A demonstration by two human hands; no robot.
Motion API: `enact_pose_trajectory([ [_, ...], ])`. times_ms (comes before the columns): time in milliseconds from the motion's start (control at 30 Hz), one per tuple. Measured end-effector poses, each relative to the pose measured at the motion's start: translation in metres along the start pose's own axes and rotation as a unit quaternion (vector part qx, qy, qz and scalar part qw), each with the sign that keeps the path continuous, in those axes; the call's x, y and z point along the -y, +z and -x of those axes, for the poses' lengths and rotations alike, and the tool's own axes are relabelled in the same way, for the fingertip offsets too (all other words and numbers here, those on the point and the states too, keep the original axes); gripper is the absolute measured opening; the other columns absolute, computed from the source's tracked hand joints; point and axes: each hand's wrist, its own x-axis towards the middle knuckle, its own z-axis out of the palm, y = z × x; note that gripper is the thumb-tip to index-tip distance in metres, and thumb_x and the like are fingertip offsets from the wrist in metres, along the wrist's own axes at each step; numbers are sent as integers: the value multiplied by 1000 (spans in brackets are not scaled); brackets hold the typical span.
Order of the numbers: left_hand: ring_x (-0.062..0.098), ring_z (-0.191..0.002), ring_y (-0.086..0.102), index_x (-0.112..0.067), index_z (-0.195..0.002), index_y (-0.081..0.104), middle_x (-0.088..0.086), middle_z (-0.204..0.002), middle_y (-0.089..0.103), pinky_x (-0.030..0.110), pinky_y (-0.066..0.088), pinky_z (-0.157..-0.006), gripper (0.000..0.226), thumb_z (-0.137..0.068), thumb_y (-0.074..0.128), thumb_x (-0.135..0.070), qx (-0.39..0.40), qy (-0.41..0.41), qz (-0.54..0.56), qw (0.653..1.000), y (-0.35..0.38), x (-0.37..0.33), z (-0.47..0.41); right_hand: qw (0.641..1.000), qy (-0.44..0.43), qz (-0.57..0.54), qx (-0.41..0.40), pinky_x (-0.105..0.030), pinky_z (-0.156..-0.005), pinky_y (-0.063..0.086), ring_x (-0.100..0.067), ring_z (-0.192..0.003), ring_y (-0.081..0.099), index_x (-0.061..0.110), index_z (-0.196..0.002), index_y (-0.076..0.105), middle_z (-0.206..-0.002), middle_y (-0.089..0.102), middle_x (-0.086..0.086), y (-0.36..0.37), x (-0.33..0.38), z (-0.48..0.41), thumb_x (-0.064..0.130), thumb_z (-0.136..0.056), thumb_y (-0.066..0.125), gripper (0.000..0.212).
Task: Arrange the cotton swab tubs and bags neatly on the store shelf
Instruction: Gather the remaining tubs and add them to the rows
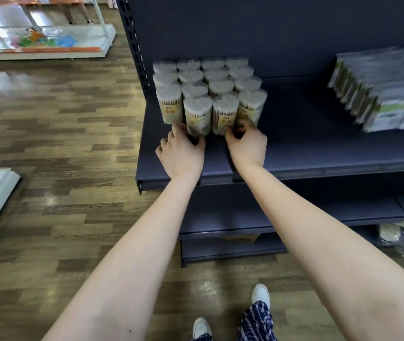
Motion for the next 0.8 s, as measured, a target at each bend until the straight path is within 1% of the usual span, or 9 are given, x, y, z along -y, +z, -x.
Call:
enact_pose_trajectory([
  [67,30,-116,49,-12,-121,47,7,-121,59,39,31,-96,50,-87,54,-47,2,0,-14,1000,0,0,0,1000,-11,3,-6,-23,-72,39,-22,-96,59,13,-96,64,-98,67,-3,1,1,2,37,-85,61,26],
  [133,30,-116,49,-13,-120,48,7,-120,59,39,31,-95,48,-87,53,-48,2,2,-20,1000,0,-1,-1,1000,-23,2,-2,-25,-70,40,-22,-92,60,12,-91,63,-94,67,-3,0,2,3,37,-85,61,26],
  [233,30,-113,50,-15,-118,50,6,-117,59,40,32,-93,45,-87,53,-48,2,11,-28,1000,2,1,-1,1000,-21,-11,-1,-29,-70,45,-22,-86,62,13,-94,59,-92,67,-1,-1,3,4,37,-85,61,26],
  [333,31,-112,50,-16,-116,51,7,-117,59,40,32,-92,42,-88,52,-46,0,19,-32,999,2,1,-1,1000,-23,-16,-2,-30,-71,48,-20,-85,63,14,-97,57,-92,68,1,-2,4,5,36,-86,61,26],
  [533,31,-112,50,-15,-117,50,6,-115,63,40,31,-92,36,-89,50,-39,-7,15,-13,1000,1,0,-1,999,-38,-11,6,-29,-72,49,-19,-89,64,16,-99,62,-96,70,1,0,2,4,34,-87,59,21],
  [800,30,-111,51,-15,-116,48,5,-113,64,40,32,-94,36,-88,51,-37,-17,1,12,1000,2,0,0,997,-50,-42,-27,-28,-71,47,-16,-85,62,15,-96,61,-93,67,1,2,-2,3,26,-86,61,15],
])
